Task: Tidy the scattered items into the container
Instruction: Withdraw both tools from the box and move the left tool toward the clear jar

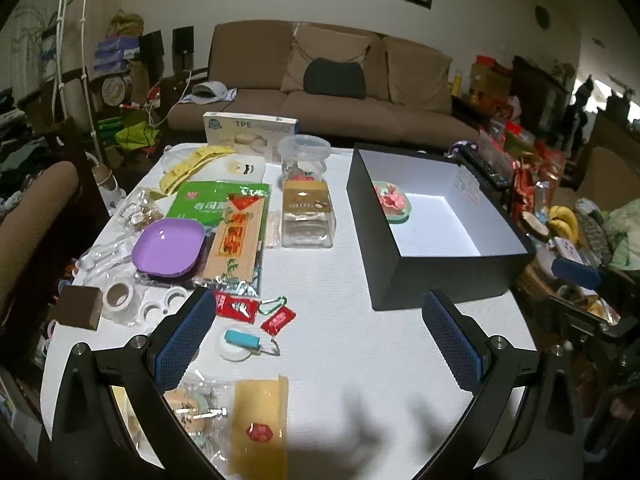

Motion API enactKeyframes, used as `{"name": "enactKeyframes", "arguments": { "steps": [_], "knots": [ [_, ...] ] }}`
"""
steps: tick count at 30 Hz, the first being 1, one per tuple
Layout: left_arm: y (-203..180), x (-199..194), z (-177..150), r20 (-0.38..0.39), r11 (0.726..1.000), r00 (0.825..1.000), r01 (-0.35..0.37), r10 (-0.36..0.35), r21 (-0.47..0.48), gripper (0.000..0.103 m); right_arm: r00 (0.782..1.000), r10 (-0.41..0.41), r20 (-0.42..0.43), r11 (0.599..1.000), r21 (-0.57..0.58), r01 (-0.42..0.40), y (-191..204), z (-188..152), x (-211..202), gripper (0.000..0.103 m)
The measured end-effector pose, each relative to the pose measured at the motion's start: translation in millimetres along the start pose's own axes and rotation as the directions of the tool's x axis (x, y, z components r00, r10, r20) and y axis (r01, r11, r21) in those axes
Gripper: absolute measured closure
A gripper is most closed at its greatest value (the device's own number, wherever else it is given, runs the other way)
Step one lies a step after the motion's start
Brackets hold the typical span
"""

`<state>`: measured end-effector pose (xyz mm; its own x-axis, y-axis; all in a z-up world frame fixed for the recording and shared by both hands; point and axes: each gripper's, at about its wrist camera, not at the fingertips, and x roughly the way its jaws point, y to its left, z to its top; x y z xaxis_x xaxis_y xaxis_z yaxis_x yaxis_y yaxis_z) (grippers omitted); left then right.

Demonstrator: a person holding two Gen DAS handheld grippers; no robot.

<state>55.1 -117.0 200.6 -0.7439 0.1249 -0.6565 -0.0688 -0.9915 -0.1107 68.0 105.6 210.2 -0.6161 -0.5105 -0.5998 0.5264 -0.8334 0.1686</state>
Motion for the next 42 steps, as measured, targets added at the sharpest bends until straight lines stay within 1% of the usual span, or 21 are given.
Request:
{"name": "enactKeyframes", "arguments": {
  "steps": [2,4,7,9,11,16,20,22,25,29,31,37,42],
  "knots": [
    [6.2,-3.4,-7.1,-0.001,1.0,1.0,-0.012,0.012,-0.011,0.0,1.0,0.011,0.001,1.0,0.01,-0.011,1.5,-4.4,-2.5,0.0],
    [22.8,-5.2,-17.6,-0.005,0.998,1.0,-0.027,0.027,-0.048,0.0,1.0,0.028,0.0,0.999,0.024,-0.028,2.6,-10.2,-3.9,0.0],
    [61.7,-3.5,-41.2,-0.033,0.992,0.997,-0.066,0.063,-0.104,0.0,0.999,0.054,-0.003,0.998,0.038,-0.054,4.7,-21.4,-4.5,0.0],
    [92.9,-0.8,-58.7,-0.076,0.982,0.991,-0.12,0.11,-0.147,0.0,0.998,0.066,-0.008,0.997,0.043,-0.066,6.3,-28.6,-2.1,0.0],
    [116.7,-2.8,-72.8,-0.094,0.972,0.987,-0.148,0.133,-0.181,0.0,0.996,0.086,-0.019,0.995,0.056,-0.085,7.4,-35.2,3.2,0.0],
    [155.5,-13.2,-91.2,-0.087,0.957,0.986,-0.16,0.143,-0.242,0.0,0.992,0.12,-0.045,0.991,0.065,-0.117,14.5,-45.3,18.4,0.0],
    [184.5,-17.3,-95.9,-0.077,0.927,0.991,-0.133,0.113,-0.351,0.0,0.989,0.133,-0.068,0.99,0.049,-0.13,24.0,-49.8,30.1,0.0],
    [196.4,-16.6,-97.3,-0.078,0.917,0.99,-0.139,0.118,-0.373,0.0,0.987,0.142,-0.071,0.989,0.042,-0.139,27.2,-51.7,34.2,0.0],
    [206.6,-10.4,-97.6,-0.09,0.914,0.988,-0.154,0.129,-0.376,0.0,0.986,0.15,-0.077,0.989,0.026,-0.148,33.2,-53.0,41.4,0.0],
    [210.5,2.1,-99.0,-0.103,0.912,0.988,-0.148,0.118,-0.383,0.0,0.984,0.154,-0.09,0.988,0.012,-0.154,39.2,-56.0,51.4,0.0],
    [210.5,10.2,-100.4,-0.113,0.915,0.988,-0.14,0.104,-0.379,0.0,0.983,0.154,-0.103,0.988,0.01,-0.154,40.3,-57.2,56.9,0.0],
    [206.3,24.0,-98.5,-0.123,0.924,0.988,-0.136,0.098,-0.357,0.0,0.98,0.144,-0.134,0.989,0.009,-0.144,38.4,-62.9,68.4,0.0],
    [204.1,35.5,-83.8,-0.121,0.931,0.987,-0.139,0.104,-0.336,0.0,0.979,0.143,-0.145,0.99,0.016,-0.142,35.6,-65.9,73.6,0.0]
  ]
}}
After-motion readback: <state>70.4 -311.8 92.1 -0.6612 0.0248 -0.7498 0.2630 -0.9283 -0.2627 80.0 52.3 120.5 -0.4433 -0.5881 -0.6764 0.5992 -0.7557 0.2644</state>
